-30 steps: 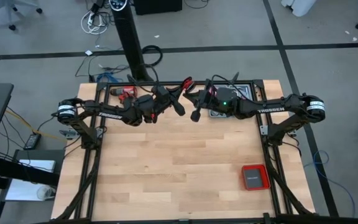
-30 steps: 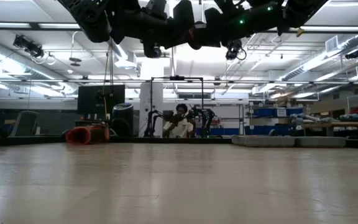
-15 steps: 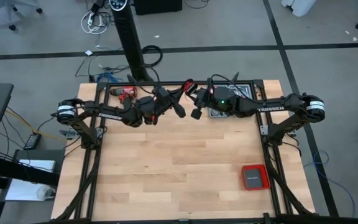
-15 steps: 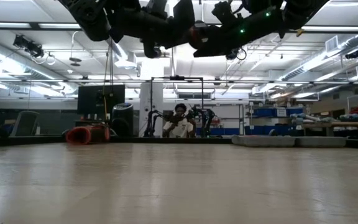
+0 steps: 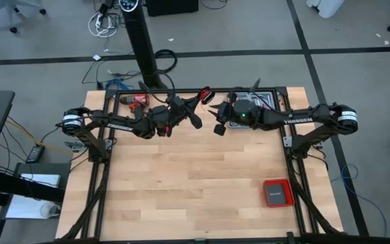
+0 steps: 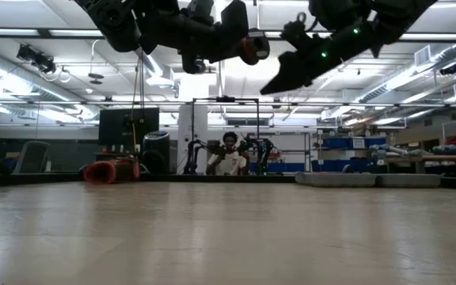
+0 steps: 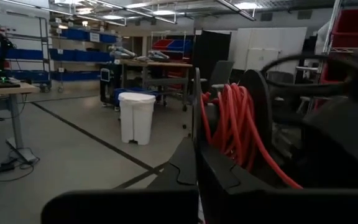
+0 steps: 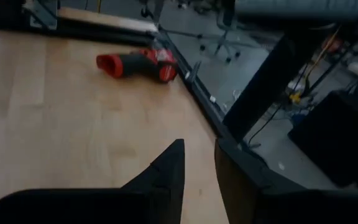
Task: Coil cords
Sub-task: Coil the red wire on the black spool
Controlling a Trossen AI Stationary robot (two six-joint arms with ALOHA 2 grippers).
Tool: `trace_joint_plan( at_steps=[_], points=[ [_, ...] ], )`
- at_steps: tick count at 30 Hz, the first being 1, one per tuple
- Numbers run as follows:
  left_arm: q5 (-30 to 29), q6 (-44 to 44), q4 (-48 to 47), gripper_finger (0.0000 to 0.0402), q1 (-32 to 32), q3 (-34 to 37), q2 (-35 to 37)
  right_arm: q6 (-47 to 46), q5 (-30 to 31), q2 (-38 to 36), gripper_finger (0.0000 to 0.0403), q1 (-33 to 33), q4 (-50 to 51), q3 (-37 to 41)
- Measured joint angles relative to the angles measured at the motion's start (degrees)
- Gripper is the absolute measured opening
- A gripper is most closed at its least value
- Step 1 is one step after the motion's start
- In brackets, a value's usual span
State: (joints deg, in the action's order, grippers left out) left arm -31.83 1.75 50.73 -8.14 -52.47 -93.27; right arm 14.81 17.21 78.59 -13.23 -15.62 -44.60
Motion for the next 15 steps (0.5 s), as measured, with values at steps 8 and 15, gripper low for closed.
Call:
trace_joint_plan(
  at_steps=[8,15],
  points=[
    [6.7,1.4,-7.9,0.0000,0.4,0.3,0.0,-5.4,-4.0,-4.2,0.0084,1.1,0.7,8.7],
    [17.1,1.5,-16.4,0.0000,2.7,0.3,0.0,-7.8,-7.0,-8.9,0.0083,4.3,9.6,11.3]
  ],
)
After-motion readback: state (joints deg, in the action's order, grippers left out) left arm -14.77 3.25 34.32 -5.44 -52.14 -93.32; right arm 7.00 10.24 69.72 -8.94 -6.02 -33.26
